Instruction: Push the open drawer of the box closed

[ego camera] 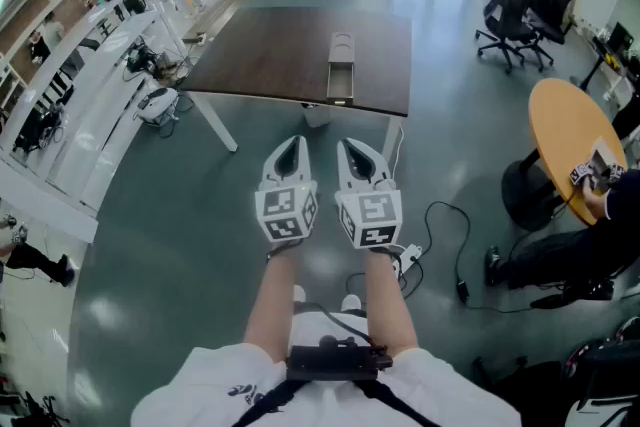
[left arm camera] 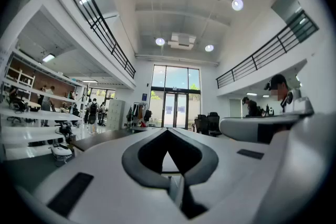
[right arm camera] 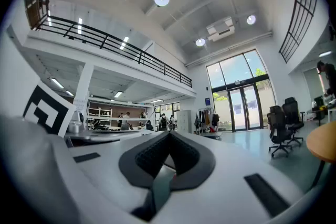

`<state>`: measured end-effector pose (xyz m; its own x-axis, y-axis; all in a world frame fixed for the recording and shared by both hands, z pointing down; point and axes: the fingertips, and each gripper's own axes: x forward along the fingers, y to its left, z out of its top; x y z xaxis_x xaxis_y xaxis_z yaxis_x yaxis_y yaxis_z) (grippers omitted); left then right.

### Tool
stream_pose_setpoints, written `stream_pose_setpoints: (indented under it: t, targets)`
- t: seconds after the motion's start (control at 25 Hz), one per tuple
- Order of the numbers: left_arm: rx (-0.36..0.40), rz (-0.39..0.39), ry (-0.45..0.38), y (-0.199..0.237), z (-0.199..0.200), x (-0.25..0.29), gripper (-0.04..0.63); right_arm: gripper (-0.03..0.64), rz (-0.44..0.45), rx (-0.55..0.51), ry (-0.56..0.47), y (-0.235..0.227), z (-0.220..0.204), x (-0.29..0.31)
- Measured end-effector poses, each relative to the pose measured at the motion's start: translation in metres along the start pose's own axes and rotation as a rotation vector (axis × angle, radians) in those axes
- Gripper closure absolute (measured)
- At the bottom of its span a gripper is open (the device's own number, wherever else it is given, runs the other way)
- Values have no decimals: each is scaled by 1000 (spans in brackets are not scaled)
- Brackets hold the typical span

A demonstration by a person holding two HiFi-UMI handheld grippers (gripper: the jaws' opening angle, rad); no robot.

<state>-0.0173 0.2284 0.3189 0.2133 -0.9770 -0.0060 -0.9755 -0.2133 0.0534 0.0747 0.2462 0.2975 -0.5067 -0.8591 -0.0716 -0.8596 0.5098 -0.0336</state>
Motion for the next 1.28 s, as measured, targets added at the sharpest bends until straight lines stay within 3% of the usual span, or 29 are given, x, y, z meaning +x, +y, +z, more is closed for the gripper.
stream_pose_setpoints:
  t: [0.16,0.56,0.72,0.92,1.28]
  targets:
    - [-1,-63,-25,-6,15,-10,601,612,-14,14,-36,-1,15,-6]
    - [2,-107,-53,13,34,4,601,612,-96,40,-93,-15,40,12]
    - [-3,-138,-91,44,52,12,601,612,-114,48,-99,-1,43,36]
    - [-33,-130,-66,92,60,22,601,612,-100,14,-65,32,34,76]
    - [12,-198,-59,159,64,23,601,612,-156,11,-80,91,31,127]
